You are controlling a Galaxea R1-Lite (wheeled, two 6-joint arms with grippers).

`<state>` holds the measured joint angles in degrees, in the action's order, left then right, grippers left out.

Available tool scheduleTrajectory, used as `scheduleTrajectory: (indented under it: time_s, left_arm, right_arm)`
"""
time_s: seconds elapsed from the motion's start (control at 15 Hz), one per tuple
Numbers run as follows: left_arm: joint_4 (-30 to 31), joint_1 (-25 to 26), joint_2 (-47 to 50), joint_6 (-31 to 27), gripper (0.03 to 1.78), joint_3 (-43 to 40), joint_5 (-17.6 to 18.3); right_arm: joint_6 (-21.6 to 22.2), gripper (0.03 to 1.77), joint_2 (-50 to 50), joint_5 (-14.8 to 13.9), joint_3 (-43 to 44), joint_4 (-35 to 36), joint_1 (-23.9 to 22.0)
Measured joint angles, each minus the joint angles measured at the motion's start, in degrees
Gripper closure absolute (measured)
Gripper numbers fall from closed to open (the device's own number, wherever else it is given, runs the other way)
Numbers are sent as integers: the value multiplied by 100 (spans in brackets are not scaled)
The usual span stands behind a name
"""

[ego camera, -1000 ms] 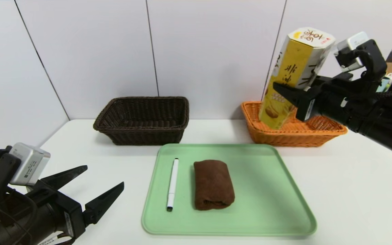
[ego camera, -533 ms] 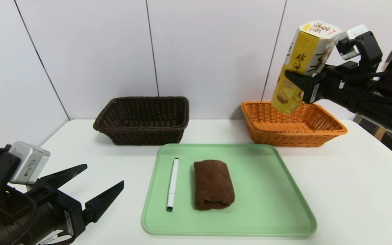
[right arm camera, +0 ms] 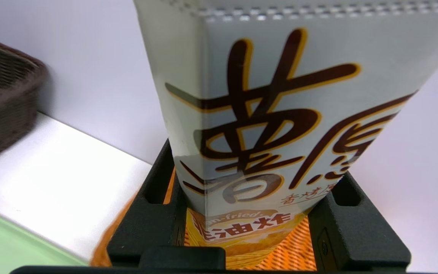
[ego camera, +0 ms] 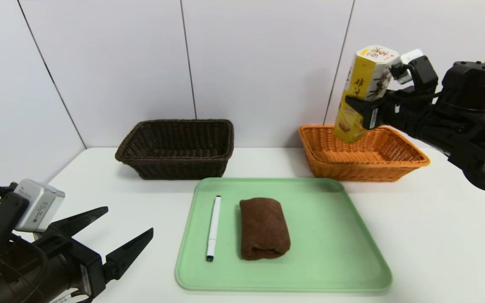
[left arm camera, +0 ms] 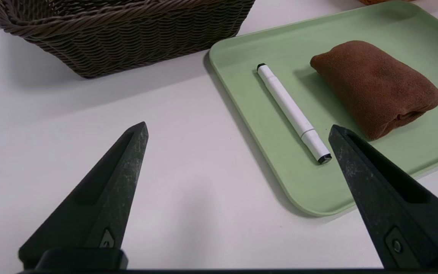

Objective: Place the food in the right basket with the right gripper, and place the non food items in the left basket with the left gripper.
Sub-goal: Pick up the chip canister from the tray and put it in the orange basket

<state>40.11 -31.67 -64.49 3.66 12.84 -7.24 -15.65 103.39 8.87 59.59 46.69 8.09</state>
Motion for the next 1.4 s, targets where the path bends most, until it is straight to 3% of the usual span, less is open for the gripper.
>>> scheduleTrajectory:
  time_s: [0.47,1.0,1.4]
  left_arm:
    - [-1,4,5,17,12,-57,-9]
    - [-1,4,-23,41,12,-129,-9]
    - [0,4,-28,30,12,-149,-9]
  right_arm:
    - [33,95,822,-139,96,461,-72]
    - [194,95,1271,-393,102,492,-74]
    - [265,52,1293,-474,135,512,-72]
